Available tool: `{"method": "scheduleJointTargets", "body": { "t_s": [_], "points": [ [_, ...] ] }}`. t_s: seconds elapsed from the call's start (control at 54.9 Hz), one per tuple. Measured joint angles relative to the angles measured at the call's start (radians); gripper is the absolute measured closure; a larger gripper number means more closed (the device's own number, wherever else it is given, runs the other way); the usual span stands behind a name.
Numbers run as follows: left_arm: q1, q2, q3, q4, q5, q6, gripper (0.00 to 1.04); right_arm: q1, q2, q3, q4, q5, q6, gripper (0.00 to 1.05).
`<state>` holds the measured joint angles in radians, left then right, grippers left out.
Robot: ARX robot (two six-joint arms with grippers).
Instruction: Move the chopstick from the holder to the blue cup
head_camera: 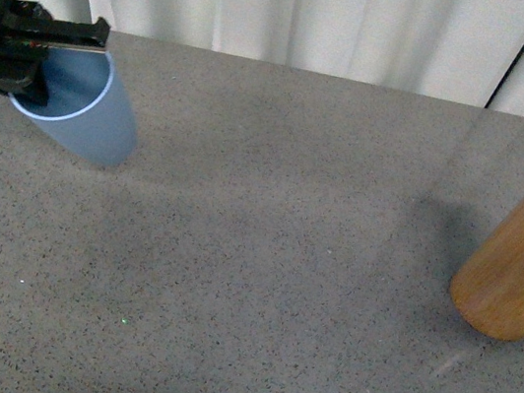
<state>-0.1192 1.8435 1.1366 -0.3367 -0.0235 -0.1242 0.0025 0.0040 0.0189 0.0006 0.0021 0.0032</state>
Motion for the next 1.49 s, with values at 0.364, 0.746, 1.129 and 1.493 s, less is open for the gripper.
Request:
{"method": "scheduleJointTargets", "body": {
  "t_s": [0.364,0.746,1.129,1.493],
  "points": [
    [-0.335,-0.053,-0.011,-0.021,0.031,-0.030,1.02,0.000,0.000,0.000,0.000,0.000,0.000,0.10],
    [-0.499,0.154,0.090,-0.005,-0.041,-0.100,1.02,0.000,0.000,0.000,0.000,0.000,0.000,0.10],
    [-0.520,0.220,0.145,0.005,-0.075,-0.132,0.86,0.000,0.000,0.000,0.000,0.000,0.000,0.10],
    [-0.491,0.206,0.145,0.012,-0.079,-0.145,0.27,0.000,0.000,0.000,0.000,0.000,0.000,0.10]
  ]
}}
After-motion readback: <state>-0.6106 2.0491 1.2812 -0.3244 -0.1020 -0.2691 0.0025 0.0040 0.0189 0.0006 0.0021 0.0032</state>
